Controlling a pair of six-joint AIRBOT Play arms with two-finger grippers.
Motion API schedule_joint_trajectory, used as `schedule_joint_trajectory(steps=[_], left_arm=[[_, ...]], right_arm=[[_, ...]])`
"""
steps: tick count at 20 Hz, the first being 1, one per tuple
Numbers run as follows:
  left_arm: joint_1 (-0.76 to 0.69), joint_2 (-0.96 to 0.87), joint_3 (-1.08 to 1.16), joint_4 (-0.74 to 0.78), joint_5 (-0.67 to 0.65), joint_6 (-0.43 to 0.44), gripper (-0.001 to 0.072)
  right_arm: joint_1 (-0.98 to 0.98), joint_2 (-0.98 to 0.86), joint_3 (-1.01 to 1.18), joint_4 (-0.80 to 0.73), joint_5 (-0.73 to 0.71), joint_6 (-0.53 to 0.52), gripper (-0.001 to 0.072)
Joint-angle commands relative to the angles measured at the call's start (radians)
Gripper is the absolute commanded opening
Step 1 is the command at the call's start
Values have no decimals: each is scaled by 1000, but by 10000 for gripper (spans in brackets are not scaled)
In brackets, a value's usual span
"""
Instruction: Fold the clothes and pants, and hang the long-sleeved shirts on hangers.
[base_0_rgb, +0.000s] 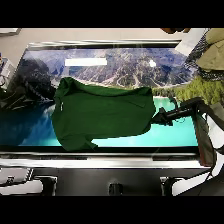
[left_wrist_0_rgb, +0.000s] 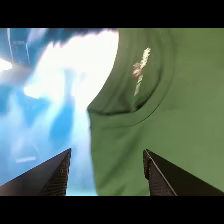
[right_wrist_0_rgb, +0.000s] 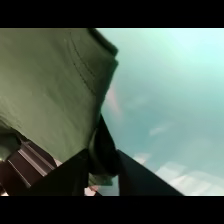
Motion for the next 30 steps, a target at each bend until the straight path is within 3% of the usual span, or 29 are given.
schedule_joint_trajectory(steps=[1, 2, 3, 8, 14, 19, 28, 29, 30], left_arm=[[72, 54, -101, 0, -11, 10, 532], [92, 83, -162, -2, 0, 28, 531], [109, 114, -226, -7, 14, 39, 531], [193, 310, -608, -120, 158, 97, 531], [200, 333, -878, -312, 203, 228, 532], [154, 333, -974, -416, 282, 289, 530], [-12, 268, -981, -433, 373, 269, 522], [-28, 251, -981, -438, 371, 270, 480], [-40, 241, -981, -438, 371, 270, 365]], right_arm=[[19, 0, -1, -10, -13, 0, 178], [18, 0, -1, -9, -15, 0, 143], [18, 0, -1, -9, -23, 0, 26], [17, 59, -1, -35, -42, 27, 25], [18, 166, -1, -69, -39, 66, 25], [18, 219, -1, -69, -29, 85, 25], [18, 270, -1, -61, -28, 106, 25], [18, 280, -1, -62, -28, 106, 25], [18, 290, -1, -62, -28, 108, 25]])
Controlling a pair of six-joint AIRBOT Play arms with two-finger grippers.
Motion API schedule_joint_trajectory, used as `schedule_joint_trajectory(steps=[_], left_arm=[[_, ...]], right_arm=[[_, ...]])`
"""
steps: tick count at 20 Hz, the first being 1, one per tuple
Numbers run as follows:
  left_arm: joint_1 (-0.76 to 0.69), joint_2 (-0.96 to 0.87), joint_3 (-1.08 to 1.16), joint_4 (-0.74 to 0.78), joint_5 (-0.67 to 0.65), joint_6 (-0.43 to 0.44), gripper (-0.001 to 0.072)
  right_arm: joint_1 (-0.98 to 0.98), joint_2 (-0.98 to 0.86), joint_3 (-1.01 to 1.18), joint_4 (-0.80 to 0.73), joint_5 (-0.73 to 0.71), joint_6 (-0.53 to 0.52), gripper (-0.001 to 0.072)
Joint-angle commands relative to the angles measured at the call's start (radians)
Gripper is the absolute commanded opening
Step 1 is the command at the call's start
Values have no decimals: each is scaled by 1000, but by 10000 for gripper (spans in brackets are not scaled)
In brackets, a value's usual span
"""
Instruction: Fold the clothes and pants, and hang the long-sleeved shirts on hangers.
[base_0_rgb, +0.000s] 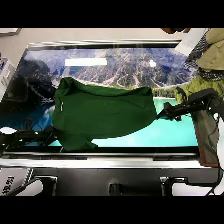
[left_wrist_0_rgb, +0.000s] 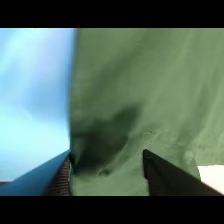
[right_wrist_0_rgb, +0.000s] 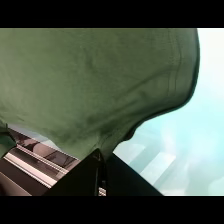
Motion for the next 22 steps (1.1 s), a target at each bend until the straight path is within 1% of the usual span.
schedule_joint_trajectory(steps=[1, 2, 3, 5, 8, 9, 11, 13, 16, 18, 20, 22], left_arm=[[-43, -35, -2, -3, 15, 0, 230], [-43, -34, -1, -6, 16, 4, 84], [-43, -34, 2, -6, 16, 5, 16], [-43, -34, 22, -18, 14, 10, 15], [-50, -34, 119, -37, 2, 18, 13], [-55, -34, 169, -39, -13, 18, 13], [-71, -27, 303, -39, -45, 18, 13], [-76, -5, 467, -25, -67, 14, 11], [-76, 50, 758, 105, -97, -79, 11], [-76, 102, 966, 203, -130, -145, 11], [-76, 165, 1129, 282, -138, -207, 12], [-76, 246, 1249, 371, -138, -284, 12]], right_arm=[[0, 33, 1, 1, 1, 12, 25], [0, 44, 1, 1, 0, 12, 25], [0, 55, 1, 1, 0, 16, 25], [0, 79, 1, 8, 1, 30, 25], [4, 129, 1, 113, 13, 13, 24], [13, 151, 5, 139, 34, 7, 24], [55, 197, 34, 138, 95, -5, 24], [90, 244, 100, 126, 158, 10, 24], [93, 340, 243, 80, 227, 66, 24], [93, 431, 345, 13, 238, 95, 24], [93, 554, 423, -60, 247, 138, 24], [93, 694, 454, -116, 268, 179, 24]])
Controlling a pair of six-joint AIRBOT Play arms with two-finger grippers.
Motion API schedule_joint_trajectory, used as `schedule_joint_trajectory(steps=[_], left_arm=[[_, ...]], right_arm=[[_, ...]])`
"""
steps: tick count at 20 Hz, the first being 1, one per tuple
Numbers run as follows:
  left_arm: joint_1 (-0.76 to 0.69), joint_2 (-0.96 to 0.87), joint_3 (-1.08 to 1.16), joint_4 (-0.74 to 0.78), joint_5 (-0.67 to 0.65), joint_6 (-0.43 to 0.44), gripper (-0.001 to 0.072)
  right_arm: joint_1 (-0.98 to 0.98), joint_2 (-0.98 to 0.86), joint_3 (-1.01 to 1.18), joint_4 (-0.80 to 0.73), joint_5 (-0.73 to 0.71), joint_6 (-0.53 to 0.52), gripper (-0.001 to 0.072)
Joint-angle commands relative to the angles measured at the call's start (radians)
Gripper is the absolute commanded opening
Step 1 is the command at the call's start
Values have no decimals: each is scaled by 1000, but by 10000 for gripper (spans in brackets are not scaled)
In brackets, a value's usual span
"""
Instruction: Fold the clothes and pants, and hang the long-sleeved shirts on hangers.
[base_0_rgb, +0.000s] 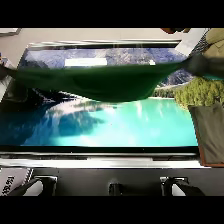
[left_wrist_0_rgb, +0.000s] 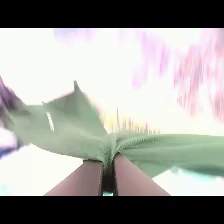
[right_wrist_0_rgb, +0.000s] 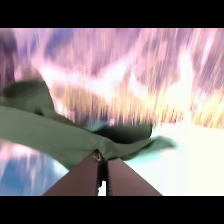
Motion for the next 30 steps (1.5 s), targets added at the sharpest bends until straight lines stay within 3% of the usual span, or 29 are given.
schedule_joint_trajectory(steps=[1, 4, 7, 9, 12, 16, 21, 23, 26, 30], left_arm=[[-1, 132, 235, 190, -13, -147, 12], [-1, 266, 249, 287, -26, -225, 13], [-1, 351, 249, 329, -52, -235, 12], [-1, 362, 249, 351, -52, -235, 12], [-2, 308, 225, 326, -53, -232, 13], [-2, 133, 122, 141, -53, -68, 13], [-54, -224, 14, 76, -34, 61, 13], [-110, -400, 14, 76, 13, 92, 14], [-180, -615, 15, 76, 191, 101, 14], [-233, -774, 32, 76, 387, 97, 14]], right_arm=[[2, 237, 79, -134, 65, 92, 25], [2, 426, 79, -300, 145, 241, 25], [2, 511, 79, -423, 220, 386, 25], [2, 508, 79, -420, 223, 424, 25], [2, 437, 79, -407, 119, 434, 25], [2, 215, 79, -361, -71, 498, 25], [4, -207, 79, -306, -127, 426, 25], [4, -383, 79, -301, -60, 377, 25], [4, -588, 79, -281, 132, 343, 25], [4, -737, 79, -257, 338, 328, 25]])
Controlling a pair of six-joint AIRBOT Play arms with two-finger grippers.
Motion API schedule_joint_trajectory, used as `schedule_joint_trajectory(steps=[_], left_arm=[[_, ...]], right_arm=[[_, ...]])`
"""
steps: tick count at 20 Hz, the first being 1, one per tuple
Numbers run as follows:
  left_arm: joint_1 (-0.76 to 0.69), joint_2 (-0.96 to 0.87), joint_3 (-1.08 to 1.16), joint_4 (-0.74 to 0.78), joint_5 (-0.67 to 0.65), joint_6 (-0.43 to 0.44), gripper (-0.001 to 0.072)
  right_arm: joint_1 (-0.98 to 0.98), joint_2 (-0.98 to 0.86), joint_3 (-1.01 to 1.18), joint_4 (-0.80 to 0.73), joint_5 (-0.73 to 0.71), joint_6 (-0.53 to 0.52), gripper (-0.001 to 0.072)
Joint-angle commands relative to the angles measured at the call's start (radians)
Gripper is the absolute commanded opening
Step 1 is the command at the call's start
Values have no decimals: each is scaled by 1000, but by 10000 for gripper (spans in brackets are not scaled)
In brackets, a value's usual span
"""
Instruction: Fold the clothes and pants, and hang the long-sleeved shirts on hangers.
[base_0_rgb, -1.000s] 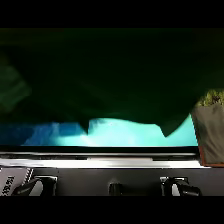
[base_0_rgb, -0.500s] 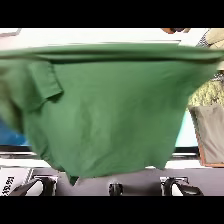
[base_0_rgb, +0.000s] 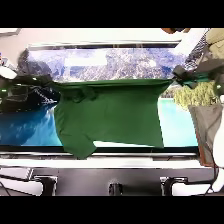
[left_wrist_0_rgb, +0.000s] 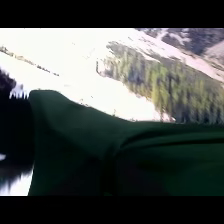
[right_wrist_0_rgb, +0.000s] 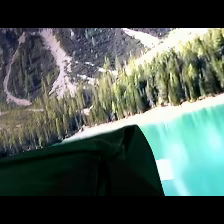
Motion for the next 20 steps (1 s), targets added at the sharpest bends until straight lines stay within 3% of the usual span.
schedule_joint_trajectory(steps=[1, 4, 12, 17, 20], left_arm=[[-46, -142, 13, -9, 174, 14, 14], [-46, -150, 14, -4, 160, 15, 14], [15, -143, 23, 18, -195, 14, 14], [14, -150, 22, 21, -285, 18, 14], [14, -159, 22, 21, -313, 18, 14]], right_arm=[[1, -139, 1, 24, 174, -25, 25], [1, -154, 1, 23, 138, -33, 25], [1, -154, 0, -18, -245, -6, 25], [48, -169, 0, -32, -323, -6, 26], [98, -179, -2, -169, -371, 73, 26]])
